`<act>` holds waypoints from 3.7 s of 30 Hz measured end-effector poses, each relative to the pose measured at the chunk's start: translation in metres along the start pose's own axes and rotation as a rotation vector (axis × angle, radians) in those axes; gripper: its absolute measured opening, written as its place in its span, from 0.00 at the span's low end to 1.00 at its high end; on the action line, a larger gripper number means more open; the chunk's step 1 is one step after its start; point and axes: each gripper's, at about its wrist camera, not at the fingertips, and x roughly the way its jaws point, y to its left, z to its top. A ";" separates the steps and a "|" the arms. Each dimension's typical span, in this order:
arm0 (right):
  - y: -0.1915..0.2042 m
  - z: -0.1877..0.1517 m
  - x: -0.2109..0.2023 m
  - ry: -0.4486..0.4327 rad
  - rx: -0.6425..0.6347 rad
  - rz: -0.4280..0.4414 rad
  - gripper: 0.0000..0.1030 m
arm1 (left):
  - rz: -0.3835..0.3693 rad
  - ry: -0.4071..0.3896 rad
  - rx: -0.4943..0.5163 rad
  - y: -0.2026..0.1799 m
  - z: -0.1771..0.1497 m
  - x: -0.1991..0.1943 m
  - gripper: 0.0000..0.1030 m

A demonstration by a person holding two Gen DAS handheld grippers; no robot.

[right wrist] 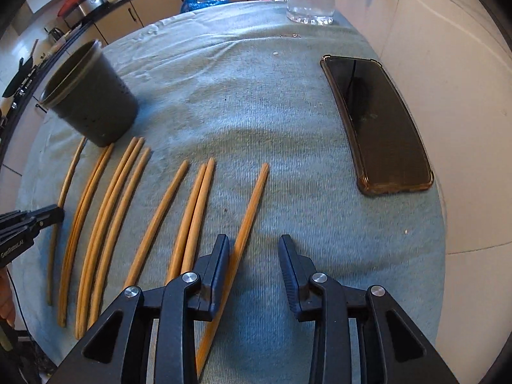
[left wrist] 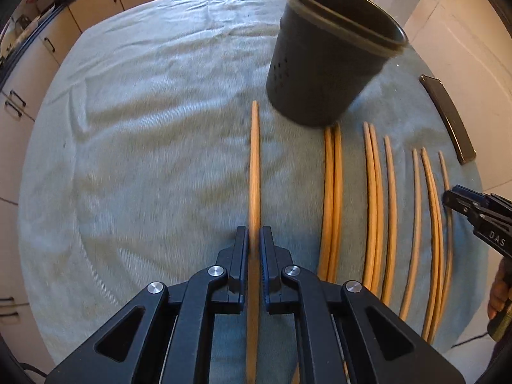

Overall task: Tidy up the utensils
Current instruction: 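Close the left gripper on one wooden chopstick while the right gripper grasps another chopstick, then lift the chopsticks upright with both grippers and carry them over the black holder cup, then lower the chopsticks into the black cup and open both grippers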

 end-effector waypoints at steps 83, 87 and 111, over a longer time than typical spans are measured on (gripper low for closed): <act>0.074 0.126 -0.131 -0.660 0.049 0.321 0.10 | -0.060 -0.764 -0.171 -0.009 0.139 -0.111 0.22; 0.074 0.123 -0.134 -0.672 0.054 0.304 0.37 | -0.030 -0.792 -0.176 -0.010 0.127 -0.128 0.42; 0.041 -0.014 -0.251 -0.698 -0.099 0.071 0.71 | 0.058 -0.737 -0.120 0.022 -0.044 -0.193 0.71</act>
